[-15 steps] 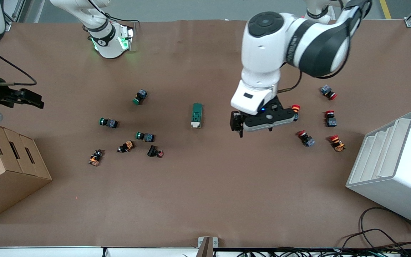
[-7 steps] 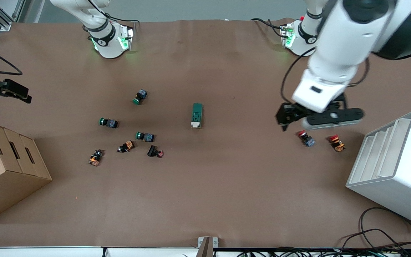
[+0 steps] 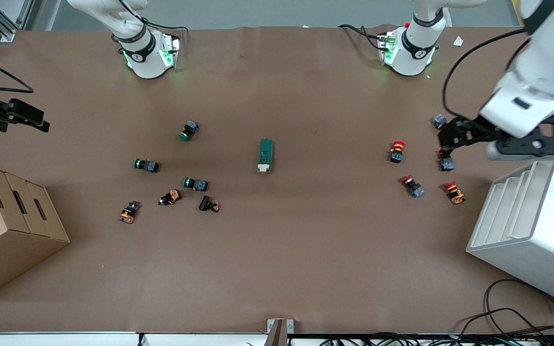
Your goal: Close load switch with both arms
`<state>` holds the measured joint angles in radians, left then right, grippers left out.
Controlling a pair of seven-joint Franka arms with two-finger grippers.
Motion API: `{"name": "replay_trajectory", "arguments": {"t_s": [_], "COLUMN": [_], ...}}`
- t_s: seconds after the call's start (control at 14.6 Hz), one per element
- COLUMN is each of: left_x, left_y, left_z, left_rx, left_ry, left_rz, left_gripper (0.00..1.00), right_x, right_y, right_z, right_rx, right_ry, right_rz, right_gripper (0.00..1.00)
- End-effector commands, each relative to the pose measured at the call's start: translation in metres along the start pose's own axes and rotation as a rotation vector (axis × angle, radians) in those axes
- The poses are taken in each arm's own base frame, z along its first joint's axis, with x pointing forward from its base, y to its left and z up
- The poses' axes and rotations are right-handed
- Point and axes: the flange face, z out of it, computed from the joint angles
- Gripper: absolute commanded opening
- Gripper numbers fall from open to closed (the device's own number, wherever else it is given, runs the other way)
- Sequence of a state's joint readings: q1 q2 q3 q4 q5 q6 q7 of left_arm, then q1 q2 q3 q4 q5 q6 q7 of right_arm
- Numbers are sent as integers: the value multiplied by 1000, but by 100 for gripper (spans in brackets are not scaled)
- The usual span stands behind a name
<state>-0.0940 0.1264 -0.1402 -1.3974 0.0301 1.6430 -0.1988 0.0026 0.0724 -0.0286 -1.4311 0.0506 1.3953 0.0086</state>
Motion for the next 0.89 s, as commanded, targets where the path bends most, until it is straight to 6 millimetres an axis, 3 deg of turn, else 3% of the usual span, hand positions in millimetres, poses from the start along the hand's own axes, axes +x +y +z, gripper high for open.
{"name": "replay_trajectory", "arguments": {"t_s": [0.0, 0.27, 0.55, 0.82], "left_x": [-24, -45, -71, -84], "left_y": [-32, -51, -51, -49], "left_z": [-11, -20, -13, -10], "left_rx": [-25, -10, -1, 1], "left_ry": [-30, -72, -78, -84], "left_rz": [29, 21, 42, 83], "left_gripper": [100, 100, 100, 100], "right_x": [-4, -19, -47, -68], "right_y": [2, 2, 3, 5], "right_z": [-3, -12, -18, -20], "right_rx": [16, 14, -4, -15], "right_ry": [-11, -11, -2, 7], "right_rz": [-4, -7, -7, -8], "right_gripper": [100, 100, 100, 100]}}
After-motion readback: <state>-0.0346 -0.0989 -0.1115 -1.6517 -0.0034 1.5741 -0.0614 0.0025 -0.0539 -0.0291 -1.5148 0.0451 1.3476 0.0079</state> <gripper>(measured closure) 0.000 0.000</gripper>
